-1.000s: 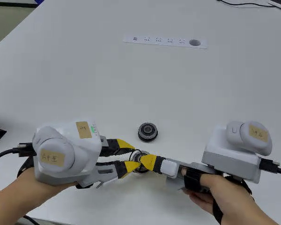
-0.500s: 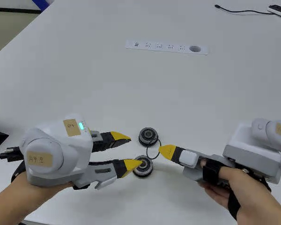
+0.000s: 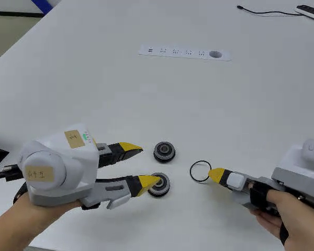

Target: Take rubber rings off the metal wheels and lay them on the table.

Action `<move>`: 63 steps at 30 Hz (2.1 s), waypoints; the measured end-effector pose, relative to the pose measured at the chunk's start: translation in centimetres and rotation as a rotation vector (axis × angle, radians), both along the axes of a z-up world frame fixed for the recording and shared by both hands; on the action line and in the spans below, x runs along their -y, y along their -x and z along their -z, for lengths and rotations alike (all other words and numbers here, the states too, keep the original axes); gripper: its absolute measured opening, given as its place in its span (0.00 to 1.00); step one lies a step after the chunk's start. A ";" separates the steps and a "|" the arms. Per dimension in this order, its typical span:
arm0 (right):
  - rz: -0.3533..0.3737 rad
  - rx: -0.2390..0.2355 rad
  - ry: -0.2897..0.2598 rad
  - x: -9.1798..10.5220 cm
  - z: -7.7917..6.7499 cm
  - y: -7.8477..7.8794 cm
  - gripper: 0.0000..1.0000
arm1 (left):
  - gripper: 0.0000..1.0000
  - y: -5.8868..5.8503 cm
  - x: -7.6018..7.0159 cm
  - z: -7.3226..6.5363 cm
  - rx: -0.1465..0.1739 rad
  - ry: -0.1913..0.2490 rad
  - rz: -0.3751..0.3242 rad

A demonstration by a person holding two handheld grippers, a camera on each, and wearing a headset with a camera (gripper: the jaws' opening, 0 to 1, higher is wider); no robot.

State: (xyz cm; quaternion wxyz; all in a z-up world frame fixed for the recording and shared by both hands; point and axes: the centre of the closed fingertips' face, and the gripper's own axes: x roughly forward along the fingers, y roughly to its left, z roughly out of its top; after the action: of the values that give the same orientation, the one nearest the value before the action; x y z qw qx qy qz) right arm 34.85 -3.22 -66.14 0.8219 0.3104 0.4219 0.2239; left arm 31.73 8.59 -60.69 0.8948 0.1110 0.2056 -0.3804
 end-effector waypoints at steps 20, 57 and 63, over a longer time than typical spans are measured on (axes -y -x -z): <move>0.028 0.023 0.130 2.4 0.6 0.2 0.07 | 0.39 0.1 0.2 -0.2 -0.001 0.021 -0.003; -0.187 0.175 -0.323 -6.2 -5.0 1.5 0.42 | 0.28 0.3 1.4 3.2 -0.086 -0.060 0.080; -0.275 0.178 -0.300 -7.1 -4.4 2.7 0.49 | 0.25 0.4 1.7 3.6 -0.098 -0.070 0.097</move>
State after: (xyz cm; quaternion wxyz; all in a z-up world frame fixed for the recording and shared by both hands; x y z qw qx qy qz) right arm 32.11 3.89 -61.75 0.7622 0.3478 0.3482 0.4205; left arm 31.36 6.87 -64.31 0.8599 0.1332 0.2566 -0.4207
